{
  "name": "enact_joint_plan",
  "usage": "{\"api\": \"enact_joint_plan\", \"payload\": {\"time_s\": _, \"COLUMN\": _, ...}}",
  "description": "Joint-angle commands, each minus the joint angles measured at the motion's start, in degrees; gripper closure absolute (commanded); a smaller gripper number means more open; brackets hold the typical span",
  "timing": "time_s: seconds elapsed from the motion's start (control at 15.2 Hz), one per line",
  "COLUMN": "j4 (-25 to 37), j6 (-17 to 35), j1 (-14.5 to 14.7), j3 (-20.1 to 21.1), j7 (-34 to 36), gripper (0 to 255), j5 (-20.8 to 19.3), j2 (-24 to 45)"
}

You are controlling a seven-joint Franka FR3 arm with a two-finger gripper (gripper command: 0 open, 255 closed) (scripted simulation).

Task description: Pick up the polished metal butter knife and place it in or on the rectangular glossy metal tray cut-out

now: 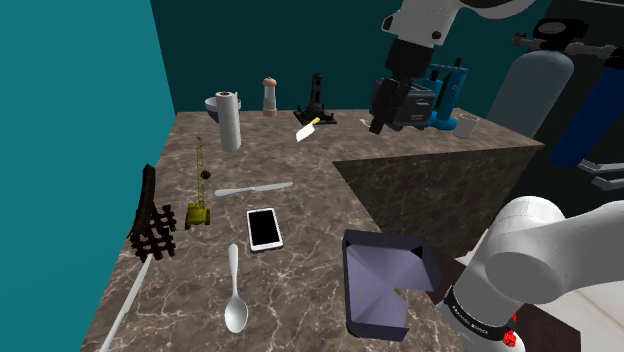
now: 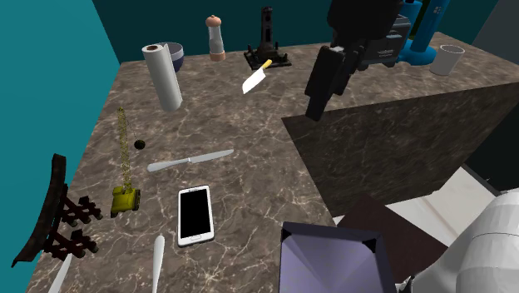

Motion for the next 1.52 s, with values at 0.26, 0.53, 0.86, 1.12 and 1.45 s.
{"api": "enact_joint_plan", "payload": {"time_s": 0.26, "j4": 1.66, "j6": 5.18, "j1": 1.63, "j3": -0.9, "j7": -6.25, "gripper": 0, "j5": -1.29, "j2": 8.63}}
{"api": "enact_joint_plan", "payload": {"time_s": 0.53, "j4": 4.57, "j6": 9.56, "j1": 3.12, "j3": -1.38, "j7": -12.14, "gripper": 0, "j5": -2.34, "j2": 17.65}}
{"api": "enact_joint_plan", "payload": {"time_s": 0.86, "j4": 9.74, "j6": 13.78, "j1": 4.84, "j3": -1.41, "j7": -18.91, "gripper": 0, "j5": -3.55, "j2": 29.11}}
{"api": "enact_joint_plan", "payload": {"time_s": 1.12, "j4": 14.94, "j6": 16.13, "j1": 6.01, "j3": -0.89, "j7": -23.81, "gripper": 0, "j5": -4.6, "j2": 38.23}}
{"api": "enact_joint_plan", "payload": {"time_s": 1.45, "j4": 22.58, "j6": 17.84, "j1": 7.33, "j3": 0.3, "j7": -29.24, "gripper": 0, "j5": -6.35, "j2": 49.48}}
